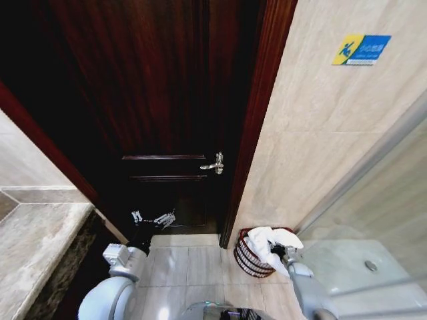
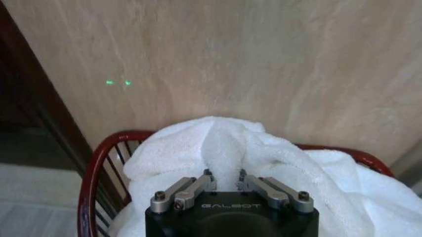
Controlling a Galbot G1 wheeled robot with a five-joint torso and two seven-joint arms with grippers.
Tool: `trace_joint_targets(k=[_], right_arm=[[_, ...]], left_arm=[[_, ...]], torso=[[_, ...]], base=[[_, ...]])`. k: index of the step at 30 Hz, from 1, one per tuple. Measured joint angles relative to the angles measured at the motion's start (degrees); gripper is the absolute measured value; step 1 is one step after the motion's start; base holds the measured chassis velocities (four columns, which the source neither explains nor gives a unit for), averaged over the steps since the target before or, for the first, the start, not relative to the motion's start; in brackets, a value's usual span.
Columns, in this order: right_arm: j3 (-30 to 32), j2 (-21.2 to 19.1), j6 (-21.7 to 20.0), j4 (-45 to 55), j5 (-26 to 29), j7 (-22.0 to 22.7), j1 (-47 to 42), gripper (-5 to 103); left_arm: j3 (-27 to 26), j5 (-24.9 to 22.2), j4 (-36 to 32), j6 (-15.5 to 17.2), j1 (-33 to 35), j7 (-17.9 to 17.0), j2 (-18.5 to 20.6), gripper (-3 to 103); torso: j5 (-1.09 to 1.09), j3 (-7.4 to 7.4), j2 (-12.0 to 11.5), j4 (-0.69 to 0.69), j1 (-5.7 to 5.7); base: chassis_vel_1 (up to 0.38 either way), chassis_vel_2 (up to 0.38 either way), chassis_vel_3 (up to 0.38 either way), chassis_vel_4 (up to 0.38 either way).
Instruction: Discard the used towel into the hamper.
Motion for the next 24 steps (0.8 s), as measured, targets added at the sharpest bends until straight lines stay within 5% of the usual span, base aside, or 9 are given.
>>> trace_joint_targets(k=[8,24], right_arm=[[-0.7,-0.1,-3.7,-2.0,-3.1,-1.1,0.3,10],[0.2,0.0,-3.5,-7.2,-5.3,-0.6,4.3,10]], left_arm=[[0.0,0.0,0.0,0.0,0.0,0.0,0.0,100],[0.0,0.0,0.0,0.0,0.0,0.0,0.0,100]], torso=[[0.0,-0.01,0.0,0.0,-0.06],[0.01,-0.07,-0.1,0.0,-0.1]], base=[[-0.048,0.038,0.038,-0.036],[0.01,-0.007,-0.009,0.007]])
